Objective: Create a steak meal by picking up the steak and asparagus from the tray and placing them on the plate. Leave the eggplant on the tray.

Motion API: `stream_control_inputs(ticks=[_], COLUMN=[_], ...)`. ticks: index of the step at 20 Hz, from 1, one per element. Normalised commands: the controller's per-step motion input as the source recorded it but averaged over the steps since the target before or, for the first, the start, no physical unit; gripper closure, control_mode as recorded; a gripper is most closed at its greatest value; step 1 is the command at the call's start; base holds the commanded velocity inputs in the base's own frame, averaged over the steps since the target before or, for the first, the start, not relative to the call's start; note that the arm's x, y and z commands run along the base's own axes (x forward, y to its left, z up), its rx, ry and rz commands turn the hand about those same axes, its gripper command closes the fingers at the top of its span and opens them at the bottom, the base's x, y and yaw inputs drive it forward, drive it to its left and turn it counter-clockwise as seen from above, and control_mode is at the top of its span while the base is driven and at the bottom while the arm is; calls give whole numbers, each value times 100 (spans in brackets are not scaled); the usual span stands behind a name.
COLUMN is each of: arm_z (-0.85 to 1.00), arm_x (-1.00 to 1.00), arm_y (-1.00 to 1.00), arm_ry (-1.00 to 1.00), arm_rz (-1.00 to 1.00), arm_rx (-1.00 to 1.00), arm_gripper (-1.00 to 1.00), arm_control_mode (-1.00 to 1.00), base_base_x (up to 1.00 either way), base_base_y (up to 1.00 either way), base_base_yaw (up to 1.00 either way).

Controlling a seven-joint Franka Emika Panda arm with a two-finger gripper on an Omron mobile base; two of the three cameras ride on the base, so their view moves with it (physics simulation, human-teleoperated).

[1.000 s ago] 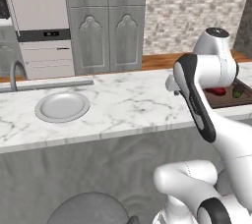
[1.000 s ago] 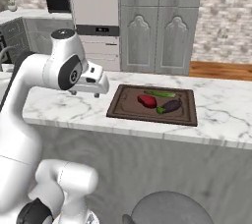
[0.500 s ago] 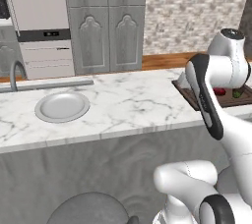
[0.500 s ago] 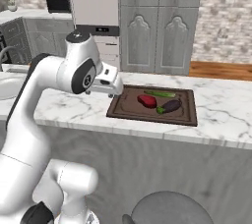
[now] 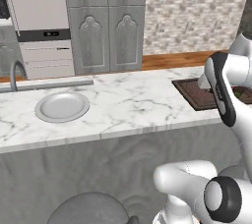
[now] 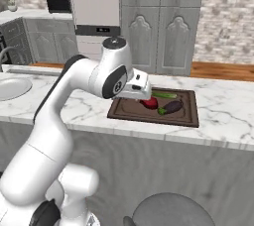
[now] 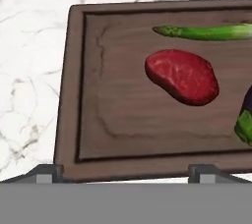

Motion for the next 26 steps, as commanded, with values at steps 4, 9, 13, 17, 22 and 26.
stream_control_inputs(ticks=[4, 9, 13, 17, 22, 26], arm_z=[0, -2, -15, -32, -36, -25], arm_x=[39, 29, 29, 24, 28, 31], arm_y=[-44, -31, -29, -26, -22, -13], arm_ry=[13, 13, 11, 9, 5, 3], arm_rz=[7, 10, 9, 8, 5, 4], arm_rx=[0, 0, 0, 0, 0, 0], arm_gripper=[-100, -100, -100, -100, -100, -100], arm_control_mode=[-100, -100, -100, -100, -100, -100], base_base_x=[0, 0, 0, 0, 0, 0], base_base_y=[0, 0, 0, 0, 0, 0], base_base_yaw=[0, 0, 0, 0, 0, 0])
